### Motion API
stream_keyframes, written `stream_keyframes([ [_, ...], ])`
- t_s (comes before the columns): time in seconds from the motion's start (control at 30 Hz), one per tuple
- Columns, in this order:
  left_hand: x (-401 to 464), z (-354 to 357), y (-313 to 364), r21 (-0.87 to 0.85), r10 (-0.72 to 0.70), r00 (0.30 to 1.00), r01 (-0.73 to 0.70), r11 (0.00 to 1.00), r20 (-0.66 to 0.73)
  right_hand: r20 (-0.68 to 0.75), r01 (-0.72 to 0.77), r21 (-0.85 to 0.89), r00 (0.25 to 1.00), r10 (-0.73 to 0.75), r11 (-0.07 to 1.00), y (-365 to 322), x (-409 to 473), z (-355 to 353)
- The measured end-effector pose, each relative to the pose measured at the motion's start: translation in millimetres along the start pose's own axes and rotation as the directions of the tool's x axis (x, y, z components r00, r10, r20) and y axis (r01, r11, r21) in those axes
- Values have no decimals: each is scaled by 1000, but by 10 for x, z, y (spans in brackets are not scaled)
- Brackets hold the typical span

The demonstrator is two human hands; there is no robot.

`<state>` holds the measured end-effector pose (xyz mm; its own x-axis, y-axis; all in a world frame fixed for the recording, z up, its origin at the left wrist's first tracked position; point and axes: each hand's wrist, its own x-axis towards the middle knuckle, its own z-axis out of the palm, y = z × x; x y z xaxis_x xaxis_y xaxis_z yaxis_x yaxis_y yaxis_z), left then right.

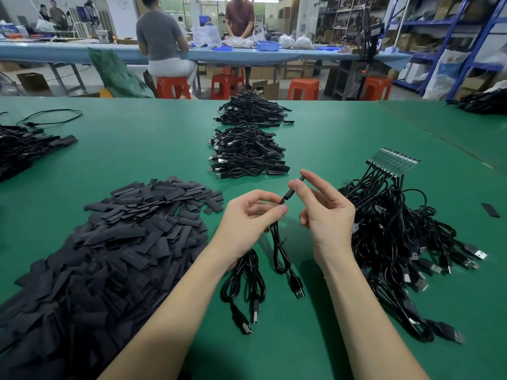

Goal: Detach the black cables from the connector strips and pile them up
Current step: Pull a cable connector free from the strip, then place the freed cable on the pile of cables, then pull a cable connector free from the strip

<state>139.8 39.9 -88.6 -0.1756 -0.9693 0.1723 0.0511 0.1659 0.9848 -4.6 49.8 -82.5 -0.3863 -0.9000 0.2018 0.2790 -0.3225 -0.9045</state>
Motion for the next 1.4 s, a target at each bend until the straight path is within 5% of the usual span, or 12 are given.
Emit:
stream_keyframes([
  [0.37,258,106,248,34,172,980,-169,985,-100,-7,-120,108,993,122,987,-106,34,-31],
  [0.47,681,77,555,246,371,919,-331,911,-135,-21,-183,71,983,185,981,-107,52,-51],
  [0.6,1320,-5,860,739,559,825,-424,524,77,-25,-142,-203,990,139,969,-12,45,-50],
  [0.73,1750,-136,597,943,357,888,-328,52,289,55,-8,-576,997,49,818,117,26,-30],
  [0.8,1814,-212,331,966,265,929,-250,-66,259,108,43,-682,993,42,730,143,2,-23],
  [0.9,1799,-296,39,988,201,975,-117,104,94,151,78,-719,987,46,690,159,-21,-22],
  [1.07,1673,-281,39,939,205,978,-102,327,35,174,94,-780,982,70,619,154,-33,-7],
  [1.3,826,-352,191,709,246,955,-60,702,-163,195,152,-950,971,140,271,109,-180,181],
  [1.4,415,-391,109,643,192,954,2,766,-232,187,145,-968,961,203,202,112,-246,319],
])
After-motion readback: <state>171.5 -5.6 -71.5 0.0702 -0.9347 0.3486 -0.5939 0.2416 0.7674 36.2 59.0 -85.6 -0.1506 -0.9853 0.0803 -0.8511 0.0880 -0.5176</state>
